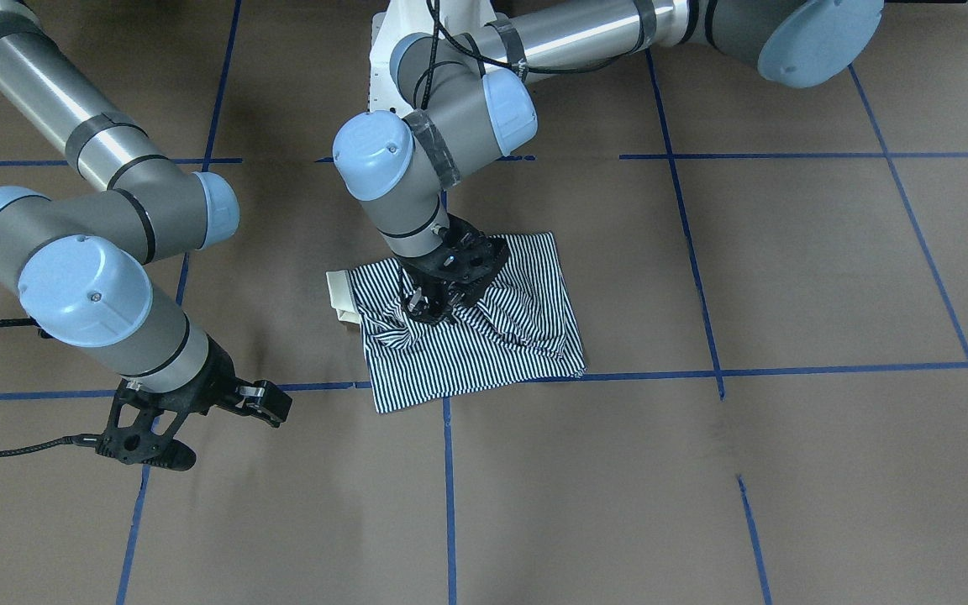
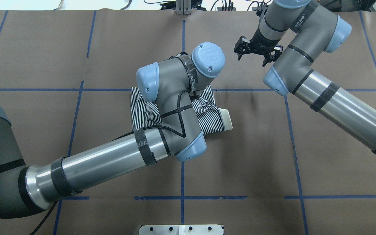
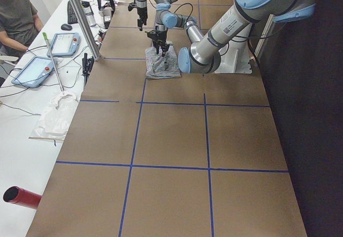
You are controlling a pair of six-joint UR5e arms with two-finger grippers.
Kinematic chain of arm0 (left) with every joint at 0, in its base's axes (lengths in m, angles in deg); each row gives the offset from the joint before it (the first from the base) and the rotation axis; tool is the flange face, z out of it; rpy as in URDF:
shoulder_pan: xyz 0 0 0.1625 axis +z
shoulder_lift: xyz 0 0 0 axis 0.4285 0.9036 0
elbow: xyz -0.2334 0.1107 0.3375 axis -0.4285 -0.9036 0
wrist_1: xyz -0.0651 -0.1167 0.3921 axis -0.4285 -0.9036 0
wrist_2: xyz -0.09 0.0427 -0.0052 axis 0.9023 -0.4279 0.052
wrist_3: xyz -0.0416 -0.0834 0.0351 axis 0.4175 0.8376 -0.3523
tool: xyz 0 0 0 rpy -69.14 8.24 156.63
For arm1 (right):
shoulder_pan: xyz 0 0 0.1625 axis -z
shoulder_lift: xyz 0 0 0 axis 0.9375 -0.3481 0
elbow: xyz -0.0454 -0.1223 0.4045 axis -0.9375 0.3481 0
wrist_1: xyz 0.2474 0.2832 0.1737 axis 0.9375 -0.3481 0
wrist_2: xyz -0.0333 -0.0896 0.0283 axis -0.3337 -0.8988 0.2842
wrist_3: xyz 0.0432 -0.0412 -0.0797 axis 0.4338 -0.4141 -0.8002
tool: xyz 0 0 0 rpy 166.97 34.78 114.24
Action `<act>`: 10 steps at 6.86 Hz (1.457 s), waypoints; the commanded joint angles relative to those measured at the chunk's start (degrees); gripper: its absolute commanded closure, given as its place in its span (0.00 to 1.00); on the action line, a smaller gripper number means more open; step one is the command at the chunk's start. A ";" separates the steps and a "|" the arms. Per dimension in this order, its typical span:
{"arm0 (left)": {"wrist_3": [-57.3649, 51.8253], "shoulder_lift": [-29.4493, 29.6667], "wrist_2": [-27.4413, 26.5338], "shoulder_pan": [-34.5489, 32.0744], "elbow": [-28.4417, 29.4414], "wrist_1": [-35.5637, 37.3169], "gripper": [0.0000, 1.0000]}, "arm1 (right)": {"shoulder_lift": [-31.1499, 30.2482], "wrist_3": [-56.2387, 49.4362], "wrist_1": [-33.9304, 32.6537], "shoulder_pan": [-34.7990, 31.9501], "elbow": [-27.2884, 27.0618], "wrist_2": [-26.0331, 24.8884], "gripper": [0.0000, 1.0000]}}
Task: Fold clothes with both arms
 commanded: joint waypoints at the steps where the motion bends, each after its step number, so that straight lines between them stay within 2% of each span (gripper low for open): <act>1: 0.00 -0.03 0.00 0.49 0.11 0.24 0.41 | -0.05 -0.02 0.00 0.04 0.00 -0.15 0.00; 2: 0.00 -0.21 0.00 1.01 0.29 0.24 0.41 | -0.05 -0.02 0.00 0.04 0.00 -0.15 0.00; 3: 0.00 -0.04 0.00 1.02 0.29 0.33 0.52 | 0.04 -0.02 0.00 0.04 0.00 -0.15 0.00; 4: 0.00 -0.04 0.09 1.02 0.29 0.33 0.94 | 0.04 -0.02 0.00 0.04 0.00 -0.15 0.00; 5: 0.00 0.05 0.09 1.02 0.20 0.33 1.00 | 0.04 -0.02 0.00 0.04 0.00 -0.15 0.00; 8: 0.00 -0.30 -0.08 0.23 0.12 0.24 1.00 | -0.05 0.07 0.00 -0.05 0.00 -0.24 0.00; 10: 0.26 -0.12 0.18 -2.83 -0.49 -0.02 1.00 | -0.14 0.07 0.00 -0.14 0.00 -0.33 0.00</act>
